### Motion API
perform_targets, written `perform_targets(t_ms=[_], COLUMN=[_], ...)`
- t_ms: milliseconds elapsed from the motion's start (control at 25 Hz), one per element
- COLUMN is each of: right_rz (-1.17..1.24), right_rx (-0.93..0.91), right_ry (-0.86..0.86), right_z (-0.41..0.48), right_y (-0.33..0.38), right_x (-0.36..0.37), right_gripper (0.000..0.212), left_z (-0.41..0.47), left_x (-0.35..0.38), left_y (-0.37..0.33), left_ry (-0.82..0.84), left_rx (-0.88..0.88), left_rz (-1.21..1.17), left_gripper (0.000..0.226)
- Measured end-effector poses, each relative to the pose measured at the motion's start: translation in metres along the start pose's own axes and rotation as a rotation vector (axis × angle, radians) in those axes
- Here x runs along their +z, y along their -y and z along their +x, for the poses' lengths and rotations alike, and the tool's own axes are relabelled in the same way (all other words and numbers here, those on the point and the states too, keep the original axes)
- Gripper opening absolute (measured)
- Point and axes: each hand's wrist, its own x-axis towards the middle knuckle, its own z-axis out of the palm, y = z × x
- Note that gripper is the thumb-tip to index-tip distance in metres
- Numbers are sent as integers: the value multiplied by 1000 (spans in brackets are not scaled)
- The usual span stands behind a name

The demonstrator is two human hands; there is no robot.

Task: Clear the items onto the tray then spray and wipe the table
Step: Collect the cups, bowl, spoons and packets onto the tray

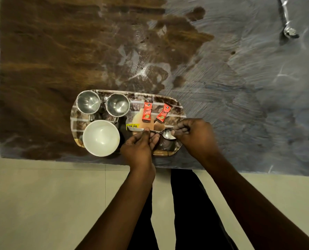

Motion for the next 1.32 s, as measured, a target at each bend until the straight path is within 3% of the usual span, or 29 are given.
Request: perform_targets(t_ms=[360,680,920,1040,1160,1320], right_rz=[-144,-94,287,689,982,1016], right_rx=[-87,-76,65,244,285,323], right_ry=[-59,-59,-228,-395,-512,-537], right_z=[0,4,36,73,118,177], right_y=[-1,-8,-30,-45,-56,-64], right_x=[9,5,-70,-143,-218,-274], right_gripper=[5,10,7,12,13,24], left_z=[5,-1,-15,-23,-33,-39], left_x=[5,8,21,52,103,166], left_y=[1,1,8,11,11,9], left_ry=[-40,-105,-108,-37,101,235], left_rx=[7,13,137,177,252,370], left_rz=[-1,7,177,242,270,308], left_gripper=[27,26,16,15,13,19])
